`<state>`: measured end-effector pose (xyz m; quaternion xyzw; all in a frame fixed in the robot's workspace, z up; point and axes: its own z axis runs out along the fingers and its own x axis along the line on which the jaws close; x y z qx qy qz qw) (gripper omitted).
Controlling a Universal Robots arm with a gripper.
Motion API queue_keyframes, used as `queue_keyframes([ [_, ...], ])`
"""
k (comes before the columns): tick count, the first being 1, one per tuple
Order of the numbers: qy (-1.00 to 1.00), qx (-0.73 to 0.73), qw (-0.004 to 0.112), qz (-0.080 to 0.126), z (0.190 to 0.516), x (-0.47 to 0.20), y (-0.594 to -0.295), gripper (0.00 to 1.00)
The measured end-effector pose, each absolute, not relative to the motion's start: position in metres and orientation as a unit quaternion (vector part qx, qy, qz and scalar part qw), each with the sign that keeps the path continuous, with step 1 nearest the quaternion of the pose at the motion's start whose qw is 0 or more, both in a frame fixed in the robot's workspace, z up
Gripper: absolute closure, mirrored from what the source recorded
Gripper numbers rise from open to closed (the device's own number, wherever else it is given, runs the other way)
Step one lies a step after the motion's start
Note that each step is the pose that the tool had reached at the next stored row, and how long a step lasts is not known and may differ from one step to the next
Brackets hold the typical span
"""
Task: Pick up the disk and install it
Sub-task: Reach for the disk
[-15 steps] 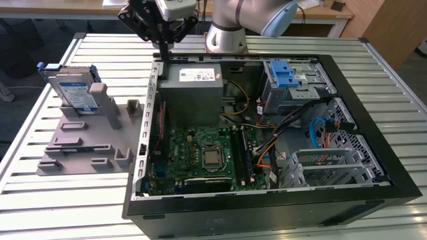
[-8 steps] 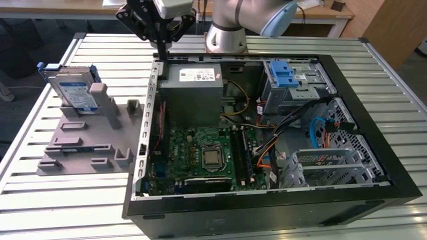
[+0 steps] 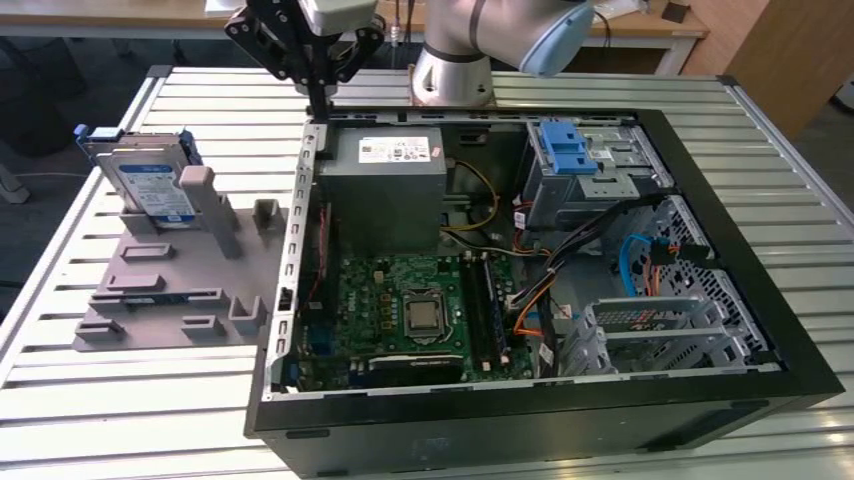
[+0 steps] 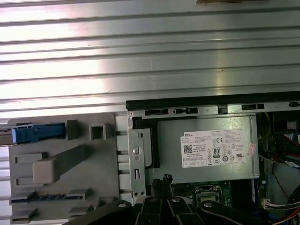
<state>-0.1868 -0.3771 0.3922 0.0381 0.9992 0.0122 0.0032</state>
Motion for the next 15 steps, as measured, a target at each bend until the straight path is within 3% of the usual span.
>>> queue_keyframes([
  [15,0.999,0.038,0.003,0.012,0.3921,-0.1968,-0.3760,0.89],
])
